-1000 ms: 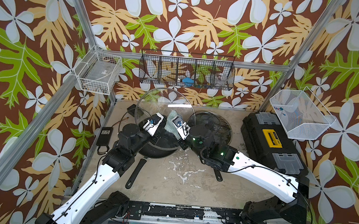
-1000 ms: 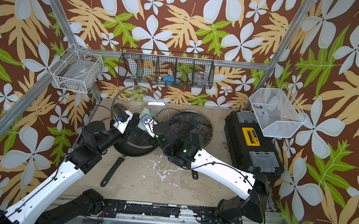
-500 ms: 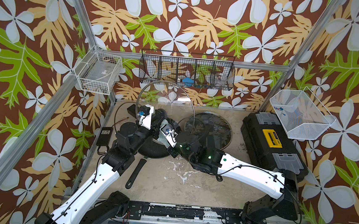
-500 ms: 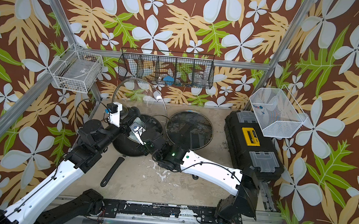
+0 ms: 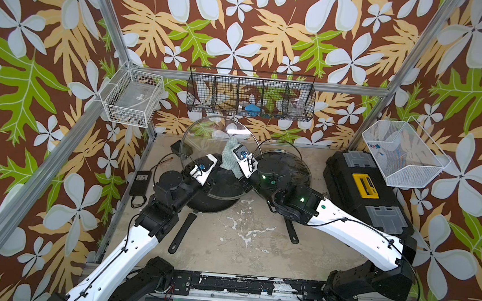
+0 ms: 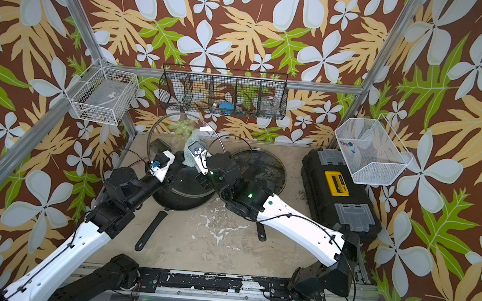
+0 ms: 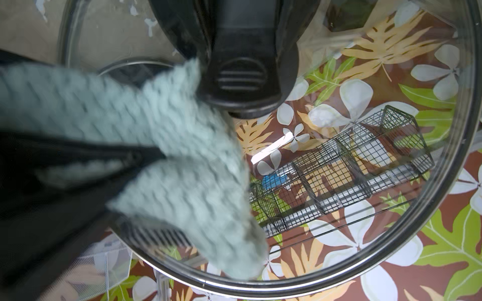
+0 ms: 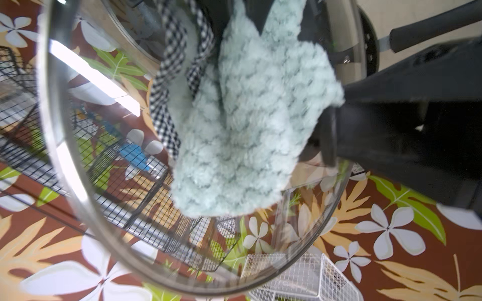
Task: Wipe the pot lid with a cloth
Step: Wipe the pot lid.
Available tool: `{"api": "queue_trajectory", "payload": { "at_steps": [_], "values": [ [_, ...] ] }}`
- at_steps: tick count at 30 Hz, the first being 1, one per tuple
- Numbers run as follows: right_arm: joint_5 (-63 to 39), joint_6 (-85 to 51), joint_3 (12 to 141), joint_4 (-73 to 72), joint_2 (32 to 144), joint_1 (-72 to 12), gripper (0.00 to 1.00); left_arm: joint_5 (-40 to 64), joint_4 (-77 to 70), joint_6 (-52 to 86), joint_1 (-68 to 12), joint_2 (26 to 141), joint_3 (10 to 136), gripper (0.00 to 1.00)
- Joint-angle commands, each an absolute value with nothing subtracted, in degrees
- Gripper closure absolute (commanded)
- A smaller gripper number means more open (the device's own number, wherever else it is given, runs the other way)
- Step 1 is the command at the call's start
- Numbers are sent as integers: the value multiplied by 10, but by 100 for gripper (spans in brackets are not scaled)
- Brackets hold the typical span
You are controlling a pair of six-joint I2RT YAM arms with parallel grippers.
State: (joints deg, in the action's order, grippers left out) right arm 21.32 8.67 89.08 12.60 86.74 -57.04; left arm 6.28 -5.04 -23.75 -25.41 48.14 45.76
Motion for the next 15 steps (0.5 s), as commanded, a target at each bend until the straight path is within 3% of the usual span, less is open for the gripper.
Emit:
{"api": "queue_trajectory", "payload": {
  "at_steps": [1,9,15],
  "values": [
    [263,124,929,140,882,-553,100,157,-154,-387,-255,467,458,100],
    [238,148,1000,168,922,-548,100,223,-151,-553,-254,456,447,100],
    [229,149,972,169,917,-578,100,218,-148,-618,-255,453,436,100]
  ]
}}
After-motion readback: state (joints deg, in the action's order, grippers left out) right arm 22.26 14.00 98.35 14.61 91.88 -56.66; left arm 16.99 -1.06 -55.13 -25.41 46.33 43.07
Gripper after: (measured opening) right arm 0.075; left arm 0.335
